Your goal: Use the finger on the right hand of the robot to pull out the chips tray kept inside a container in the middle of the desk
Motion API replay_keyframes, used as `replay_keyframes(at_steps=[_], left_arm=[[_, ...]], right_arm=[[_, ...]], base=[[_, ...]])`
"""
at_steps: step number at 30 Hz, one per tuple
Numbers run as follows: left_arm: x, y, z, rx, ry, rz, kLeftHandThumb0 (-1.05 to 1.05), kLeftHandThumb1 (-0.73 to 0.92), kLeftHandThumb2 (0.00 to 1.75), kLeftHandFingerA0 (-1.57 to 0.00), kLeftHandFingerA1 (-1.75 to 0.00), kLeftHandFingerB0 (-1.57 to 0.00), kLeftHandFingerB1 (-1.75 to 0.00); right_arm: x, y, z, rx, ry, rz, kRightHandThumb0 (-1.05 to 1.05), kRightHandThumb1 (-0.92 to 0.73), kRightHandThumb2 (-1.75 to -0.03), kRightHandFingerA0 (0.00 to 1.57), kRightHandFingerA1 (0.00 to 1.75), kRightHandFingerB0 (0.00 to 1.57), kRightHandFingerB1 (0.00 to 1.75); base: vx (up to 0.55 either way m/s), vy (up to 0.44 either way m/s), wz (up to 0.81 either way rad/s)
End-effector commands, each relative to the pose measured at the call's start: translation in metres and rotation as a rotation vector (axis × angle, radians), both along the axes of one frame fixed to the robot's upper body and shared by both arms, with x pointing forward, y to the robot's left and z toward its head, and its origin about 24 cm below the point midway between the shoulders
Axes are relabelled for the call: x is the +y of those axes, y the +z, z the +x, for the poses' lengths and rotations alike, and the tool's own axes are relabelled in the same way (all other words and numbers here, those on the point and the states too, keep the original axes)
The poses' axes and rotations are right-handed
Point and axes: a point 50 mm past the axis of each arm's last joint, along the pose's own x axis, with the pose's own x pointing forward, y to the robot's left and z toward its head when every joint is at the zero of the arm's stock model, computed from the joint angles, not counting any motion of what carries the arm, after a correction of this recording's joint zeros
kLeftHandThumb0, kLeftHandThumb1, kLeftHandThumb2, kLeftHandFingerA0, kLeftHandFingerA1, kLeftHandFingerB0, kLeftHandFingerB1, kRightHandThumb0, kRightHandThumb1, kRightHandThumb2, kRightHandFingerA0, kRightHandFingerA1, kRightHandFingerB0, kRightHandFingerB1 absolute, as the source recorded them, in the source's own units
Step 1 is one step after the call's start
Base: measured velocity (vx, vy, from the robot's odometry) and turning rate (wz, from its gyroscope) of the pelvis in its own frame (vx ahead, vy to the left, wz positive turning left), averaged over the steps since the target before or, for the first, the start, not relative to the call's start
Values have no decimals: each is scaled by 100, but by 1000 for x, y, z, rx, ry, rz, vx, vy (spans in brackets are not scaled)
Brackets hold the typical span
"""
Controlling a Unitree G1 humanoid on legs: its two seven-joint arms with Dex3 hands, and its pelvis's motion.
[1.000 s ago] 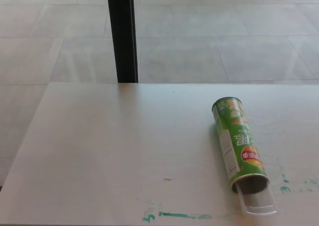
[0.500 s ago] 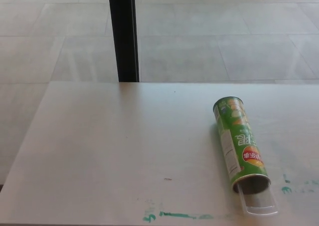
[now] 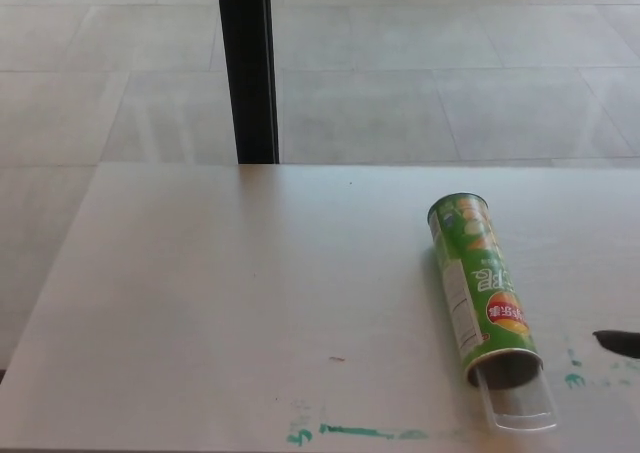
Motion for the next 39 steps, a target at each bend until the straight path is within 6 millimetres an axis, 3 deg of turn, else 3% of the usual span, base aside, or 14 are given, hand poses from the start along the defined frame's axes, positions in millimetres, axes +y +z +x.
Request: replay_keyframes(at_steps=[1, 4, 8, 9, 16, 17, 24, 28, 29, 30, 32, 35, 39], left_arm=[[6, 5, -3, 4, -11, 14, -48, 74, 61, -57, -64, -62, -62], [8, 6, -1, 5, 4, 19, -48, 74, 61, -58, -64, -64, -64], [8, 7, 0, 7, -3, 25, -47, 74, 62, -56, -63, -55, -55], [8, 7, 0, 6, 2, 20, -47, 73, 62, -56, -65, -55, -56], [9, 8, 0, 6, -4, 17, -48, 73, 62, -56, -64, -57, -56], [9, 8, -1, 7, -5, 18, -48, 73, 62, -57, -65, -58, -57], [10, 8, -1, 2, 10, 9, -47, 73, 61, -54, -65, -59, -59], [10, 8, -1, 1, 4, 10, -48, 73, 61, -54, -65, -56, -57], [10, 8, -1, 19, -24, 31, -48, 73, 62, -56, -64, -56, -55], [9, 7, -2, 23, -23, 34, -48, 73, 62, -57, -65, -60, -57], [9, 7, -2, 20, -16, 32, -49, 73, 61, -57, -65, -65, -65], [8, 6, -2, 20, -11, 30, -48, 73, 62, -57, -66, -59, -58], [6, 3, -4, 32, -22, 31, -48, 73, 62, -58, -63, -63, -59]], right_arm=[[5, -6, 10, 42, 54, -144, -5, -58, -57, 79, 110, 21, 31], [9, -5, 18, 30, 88, -206, -9, -56, -56, 83, 106, 24, 33], [14, -1, 28, 35, 110, -253, -6, -54, -55, 87, 103, 25, 33], [16, 1, 31, 21, 127, -280, -5, -52, -55, 92, 94, 28, 34], [23, 5, 42, -16, 178, -407, -7, -51, -55, 94, 100, 30, 35], [23, 3, 43, -14, 182, -434, -11, -49, -55, 89, 110, 31, 36], [20, -3, 47, 1, 217, -618, -11, -48, -54, 94, 103, 32, 35], [20, -7, 47, 36, 221, -654, -9, -49, -54, 90, 109, 32, 34], [22, -11, 47, 51, 228, -725, -11, -35, -86, 93, 101, 17, 52], [23, -12, 48, 43, 229, -737, -15, -50, -55, 91, 103, 31, 33], [23, -13, 50, 46, 226, -741, -14, -49, -55, 90, 106, 32, 34], [25, -15, 54, 43, 232, -752, -19, -49, -56, 90, 103, 34, 36], [32, -14, 61, 34, 221, -763, -17, -49, -54, 88, 108, 33, 34]], base=[[0, 0, 0], [0, 0, 0], [0, 0, 0], [0, 0, 0], [0, 0, 0], [0, 0, 0], [0, 0, 0], [0, 0, 0], [0, 0, 0], [0, 0, 0], [0, 0, 0], [0, 0, 0], [0, 0, 0]])
